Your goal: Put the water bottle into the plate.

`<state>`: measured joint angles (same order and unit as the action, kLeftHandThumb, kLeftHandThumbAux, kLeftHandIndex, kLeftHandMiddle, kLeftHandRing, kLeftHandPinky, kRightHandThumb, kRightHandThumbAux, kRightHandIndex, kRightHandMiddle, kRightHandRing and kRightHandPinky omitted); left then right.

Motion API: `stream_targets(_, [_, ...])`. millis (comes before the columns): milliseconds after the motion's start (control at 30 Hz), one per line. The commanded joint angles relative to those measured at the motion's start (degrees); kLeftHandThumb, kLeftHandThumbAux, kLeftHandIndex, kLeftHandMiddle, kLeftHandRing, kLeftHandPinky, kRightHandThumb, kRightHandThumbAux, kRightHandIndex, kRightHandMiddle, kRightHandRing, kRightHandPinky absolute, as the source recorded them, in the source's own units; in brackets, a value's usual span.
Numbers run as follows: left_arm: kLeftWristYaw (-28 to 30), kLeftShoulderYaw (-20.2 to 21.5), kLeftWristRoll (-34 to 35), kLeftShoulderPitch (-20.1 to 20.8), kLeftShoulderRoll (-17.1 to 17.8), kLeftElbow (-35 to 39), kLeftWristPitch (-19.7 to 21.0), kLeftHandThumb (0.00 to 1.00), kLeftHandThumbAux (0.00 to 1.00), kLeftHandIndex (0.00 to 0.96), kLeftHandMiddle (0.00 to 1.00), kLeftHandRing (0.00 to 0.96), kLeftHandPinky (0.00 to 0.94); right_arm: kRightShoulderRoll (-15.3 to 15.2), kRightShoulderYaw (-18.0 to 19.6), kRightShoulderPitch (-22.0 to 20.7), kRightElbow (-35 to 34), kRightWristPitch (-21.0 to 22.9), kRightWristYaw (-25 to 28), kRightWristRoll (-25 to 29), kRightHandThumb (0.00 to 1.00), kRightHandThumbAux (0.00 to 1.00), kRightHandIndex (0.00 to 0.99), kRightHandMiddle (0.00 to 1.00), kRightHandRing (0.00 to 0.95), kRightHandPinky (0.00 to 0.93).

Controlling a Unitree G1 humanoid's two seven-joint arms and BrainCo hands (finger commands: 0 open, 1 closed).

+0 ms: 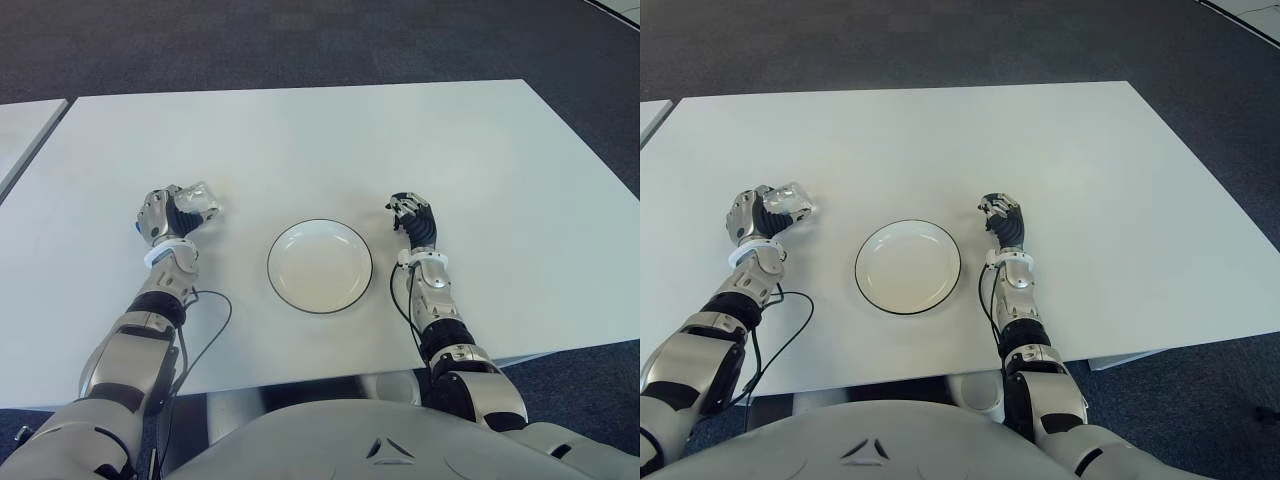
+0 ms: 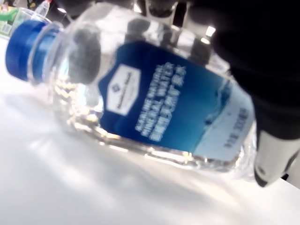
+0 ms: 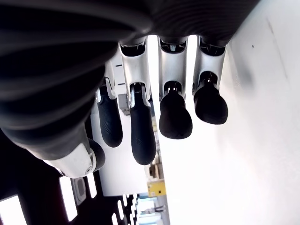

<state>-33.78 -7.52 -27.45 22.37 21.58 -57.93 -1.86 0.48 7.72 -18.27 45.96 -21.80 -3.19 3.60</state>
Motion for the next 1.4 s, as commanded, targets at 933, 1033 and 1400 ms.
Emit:
stream_targets(933, [11.1,-3.1,-15.0,-16.9,2.8,54.1,21.8,0.852,0.669,0.396,0.54,0.851,0.835,0.3,0.1,2.3,3.2,2.9,0.6,0.4,0.843,0.679,0.427,0.558,0.774,0.756])
stream_targets(1033, [12.3,-4.2,-18.4,-16.7,2.9,57.3,23.4,0.851,0.669,0.396,0.541,0.85,0.831,0.3,0.2,2.3,3.2,3.0,0.6,0.4,0.843,0.68,0.427,0.559,0.776,0.756])
stream_targets(1400, [16.1,-6.8,-25.1,-16.8,2.5,64.1,24.5,0.851,0.668,0.399,0.543,0.843,0.809,0.2,0.1,2.4,3.0,3.1,0.5,0.1,0.843,0.679,0.427,0.558,0.775,0.754])
